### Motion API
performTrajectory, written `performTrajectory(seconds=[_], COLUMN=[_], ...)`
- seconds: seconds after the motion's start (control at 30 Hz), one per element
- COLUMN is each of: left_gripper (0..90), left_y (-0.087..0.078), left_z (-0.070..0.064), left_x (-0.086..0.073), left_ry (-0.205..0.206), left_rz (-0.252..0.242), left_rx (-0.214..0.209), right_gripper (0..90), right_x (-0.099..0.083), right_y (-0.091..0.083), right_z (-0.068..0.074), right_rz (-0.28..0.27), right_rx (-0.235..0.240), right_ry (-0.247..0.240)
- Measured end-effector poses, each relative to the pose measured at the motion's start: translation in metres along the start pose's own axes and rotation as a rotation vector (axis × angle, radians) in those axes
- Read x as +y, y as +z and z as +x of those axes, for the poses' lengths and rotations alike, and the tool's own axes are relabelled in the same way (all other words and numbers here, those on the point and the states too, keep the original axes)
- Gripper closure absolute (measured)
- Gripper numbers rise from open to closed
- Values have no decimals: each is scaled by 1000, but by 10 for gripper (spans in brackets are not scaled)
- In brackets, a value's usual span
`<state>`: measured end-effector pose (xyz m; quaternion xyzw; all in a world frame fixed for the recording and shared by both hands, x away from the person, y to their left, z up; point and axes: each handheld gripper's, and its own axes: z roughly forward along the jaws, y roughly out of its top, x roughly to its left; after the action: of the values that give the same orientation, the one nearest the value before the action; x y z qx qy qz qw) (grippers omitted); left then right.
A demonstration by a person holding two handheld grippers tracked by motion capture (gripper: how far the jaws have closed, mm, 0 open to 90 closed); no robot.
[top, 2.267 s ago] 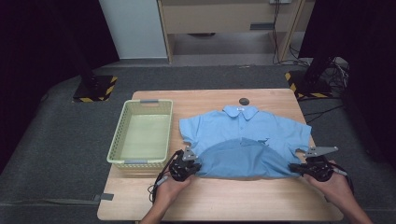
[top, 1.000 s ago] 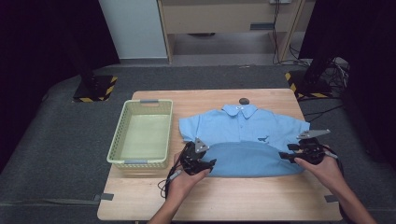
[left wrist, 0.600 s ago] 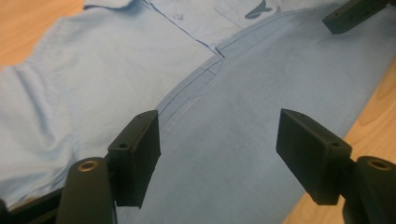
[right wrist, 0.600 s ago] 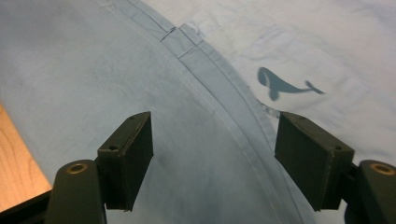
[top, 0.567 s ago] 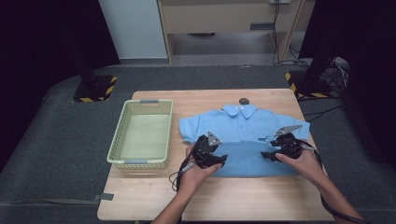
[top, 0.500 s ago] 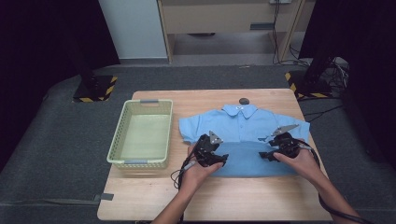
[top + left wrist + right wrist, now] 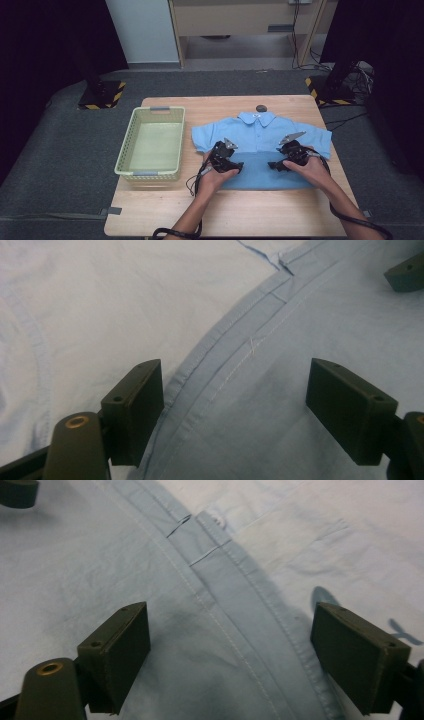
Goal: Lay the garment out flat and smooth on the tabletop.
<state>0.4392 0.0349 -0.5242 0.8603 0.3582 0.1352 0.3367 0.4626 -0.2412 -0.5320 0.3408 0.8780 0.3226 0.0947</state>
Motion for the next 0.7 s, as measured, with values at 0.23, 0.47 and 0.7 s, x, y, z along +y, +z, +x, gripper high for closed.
performTrajectory(seconds=[0.23, 0.47, 0.7], left_gripper=[257, 435, 698], left_y=[6, 2, 0], left_z=[-5, -11, -18], left_x=[-5, -8, -8], left_ry=[20, 48, 42], left_rz=[15, 2, -4], left_rx=[-12, 3, 4], right_gripper=[326, 609, 876], right_x=[0, 1, 1], right_y=[-3, -7, -8], right_z=[12, 23, 25], right_rz=[17, 40, 42], right_rx=[17, 6, 7], right_ry=[-67, -128, -116])
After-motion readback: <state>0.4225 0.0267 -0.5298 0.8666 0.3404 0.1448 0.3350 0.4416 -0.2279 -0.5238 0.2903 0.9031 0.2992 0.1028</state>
